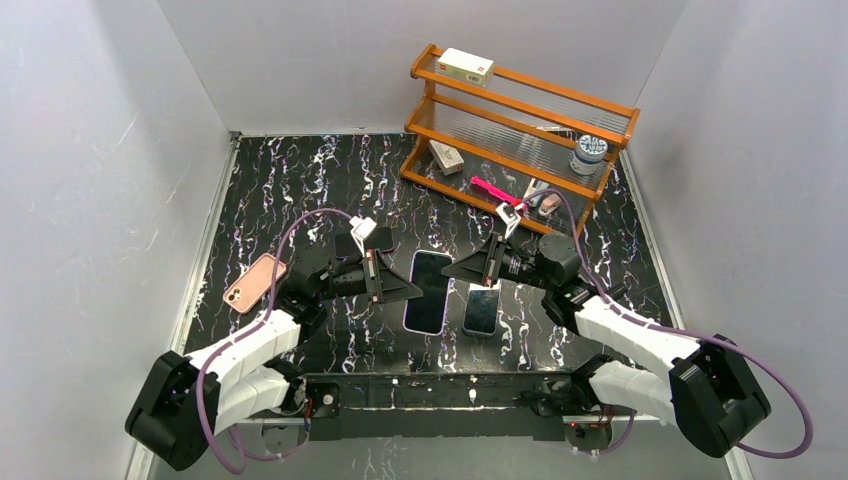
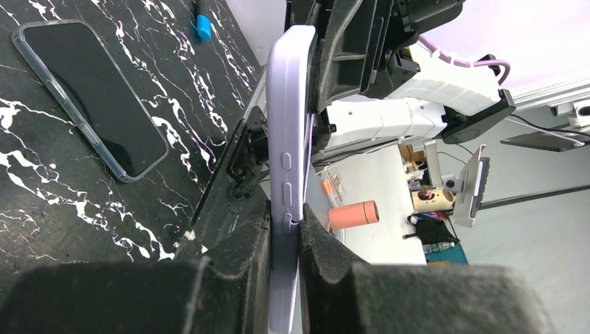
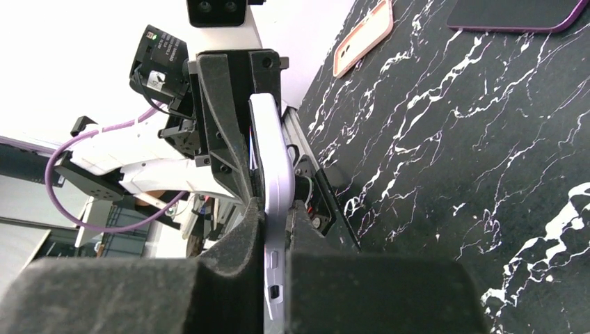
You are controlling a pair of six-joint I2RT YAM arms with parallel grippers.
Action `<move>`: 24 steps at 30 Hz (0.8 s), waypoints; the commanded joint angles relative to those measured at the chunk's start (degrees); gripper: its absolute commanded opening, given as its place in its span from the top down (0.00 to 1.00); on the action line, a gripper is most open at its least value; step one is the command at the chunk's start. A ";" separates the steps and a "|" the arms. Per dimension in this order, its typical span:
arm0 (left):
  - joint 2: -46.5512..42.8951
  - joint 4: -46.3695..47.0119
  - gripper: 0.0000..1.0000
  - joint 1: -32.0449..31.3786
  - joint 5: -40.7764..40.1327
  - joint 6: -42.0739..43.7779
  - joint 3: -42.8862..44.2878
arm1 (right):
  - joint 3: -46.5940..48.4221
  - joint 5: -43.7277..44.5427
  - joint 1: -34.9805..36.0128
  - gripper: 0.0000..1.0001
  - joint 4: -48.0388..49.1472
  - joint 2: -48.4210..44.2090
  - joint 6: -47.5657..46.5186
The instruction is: Put the phone into the phone case
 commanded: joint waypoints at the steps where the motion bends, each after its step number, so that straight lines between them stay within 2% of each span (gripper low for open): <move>1: 0.56 -0.93 1.00 -0.13 -0.54 -0.54 1.36 | 2.35 4.09 -0.22 0.99 6.68 -1.54 -2.07; 4: 2.24 -6.03 1.00 -0.13 -3.36 2.17 1.78 | 2.20 4.71 -0.28 0.99 5.84 -2.72 -4.76; 10: 5.34 -8.89 1.00 -0.13 -8.46 3.58 1.56 | 1.73 4.96 -0.28 0.99 1.44 -3.71 -12.17; 15: 4.93 -9.67 1.00 -0.13 -11.87 3.13 1.67 | 1.14 5.19 -0.26 0.96 -0.45 -1.51 -11.24; 18: 5.00 -14.47 1.00 -0.13 -15.23 4.79 2.77 | 1.41 7.74 -0.38 0.84 -3.48 -0.32 -9.97; 22: 6.69 -16.15 1.00 -0.14 -18.03 4.52 3.12 | 4.63 15.64 -1.25 0.49 -19.14 -0.47 -9.69; 24: 8.22 -15.58 1.00 -0.13 -18.71 4.00 3.22 | 5.60 16.58 -1.64 0.35 -22.56 -1.01 -9.84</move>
